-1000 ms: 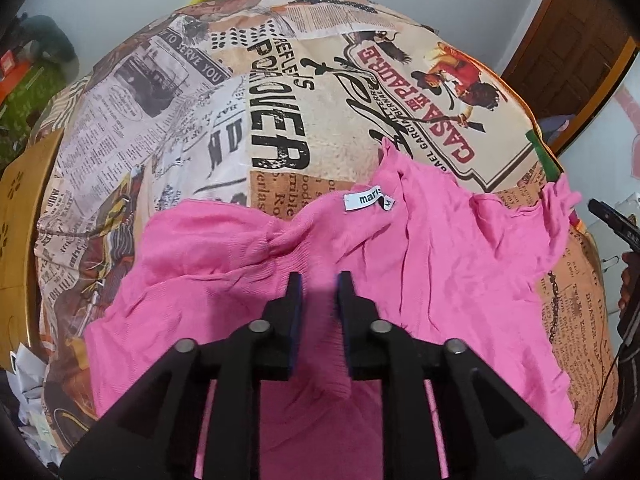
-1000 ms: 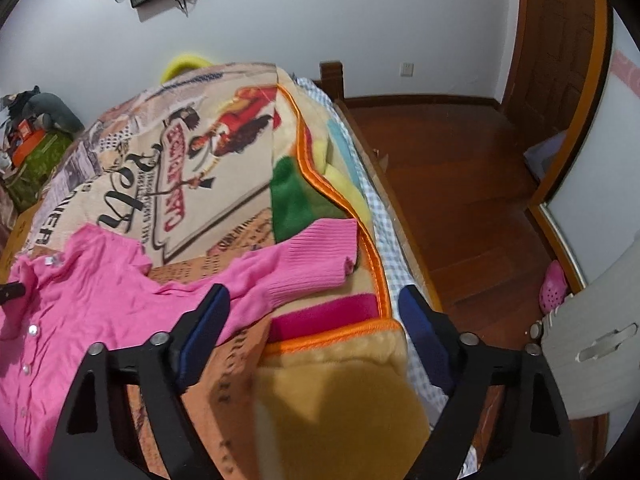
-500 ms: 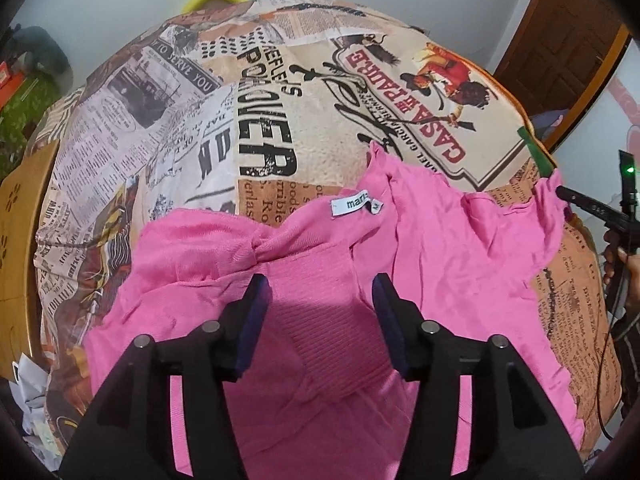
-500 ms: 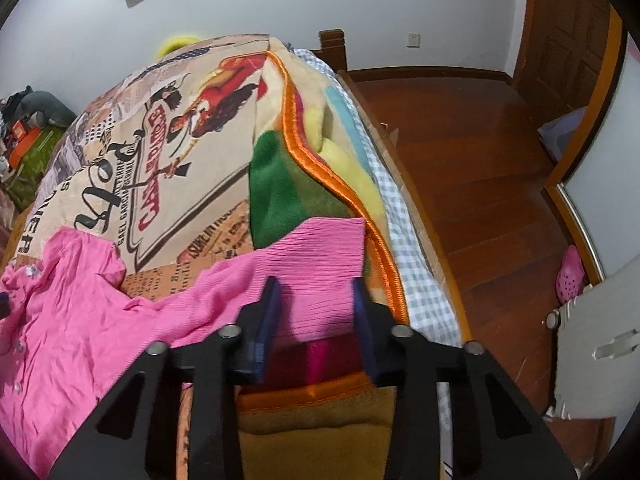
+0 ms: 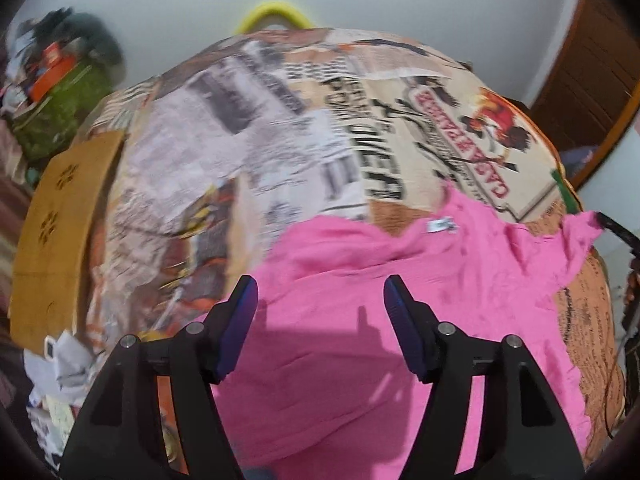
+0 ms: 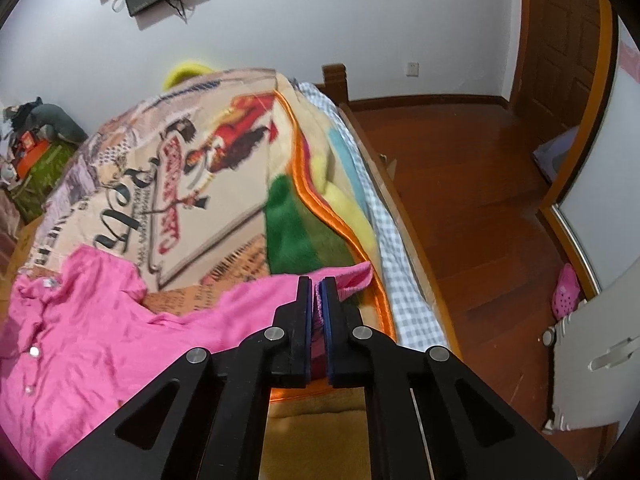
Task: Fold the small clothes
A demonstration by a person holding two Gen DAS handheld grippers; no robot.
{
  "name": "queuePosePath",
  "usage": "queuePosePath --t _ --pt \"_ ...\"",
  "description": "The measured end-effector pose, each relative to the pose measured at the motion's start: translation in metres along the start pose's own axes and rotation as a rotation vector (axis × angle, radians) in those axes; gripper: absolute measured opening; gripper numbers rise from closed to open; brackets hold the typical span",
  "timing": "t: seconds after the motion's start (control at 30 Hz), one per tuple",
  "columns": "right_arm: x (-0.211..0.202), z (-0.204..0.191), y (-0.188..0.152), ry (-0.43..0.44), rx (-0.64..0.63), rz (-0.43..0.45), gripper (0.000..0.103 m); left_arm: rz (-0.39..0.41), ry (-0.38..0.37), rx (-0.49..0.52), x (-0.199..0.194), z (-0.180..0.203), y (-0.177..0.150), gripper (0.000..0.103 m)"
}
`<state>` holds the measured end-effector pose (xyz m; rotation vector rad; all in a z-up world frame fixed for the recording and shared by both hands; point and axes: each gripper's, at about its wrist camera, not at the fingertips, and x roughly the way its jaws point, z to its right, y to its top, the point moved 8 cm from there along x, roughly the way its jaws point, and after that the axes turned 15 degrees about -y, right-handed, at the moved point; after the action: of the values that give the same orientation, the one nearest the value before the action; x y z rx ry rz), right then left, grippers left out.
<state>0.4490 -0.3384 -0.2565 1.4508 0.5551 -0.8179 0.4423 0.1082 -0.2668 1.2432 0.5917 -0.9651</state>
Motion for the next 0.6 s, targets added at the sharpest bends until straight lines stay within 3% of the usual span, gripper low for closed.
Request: queuePosePath --t 0.33,0.6 --pt "-0.075 -0.037 0.036 0.106 -0.048 0.113 0.004 0.047 0.018 -0.029 -0.032 -0.023 -0.014 0.065" --pt "-0.130 -0.130 0.044 0.242 -0.175 0.182 0.004 0.083 0.005 -0.018 -0.060 -0.031 -0.027 0.066"
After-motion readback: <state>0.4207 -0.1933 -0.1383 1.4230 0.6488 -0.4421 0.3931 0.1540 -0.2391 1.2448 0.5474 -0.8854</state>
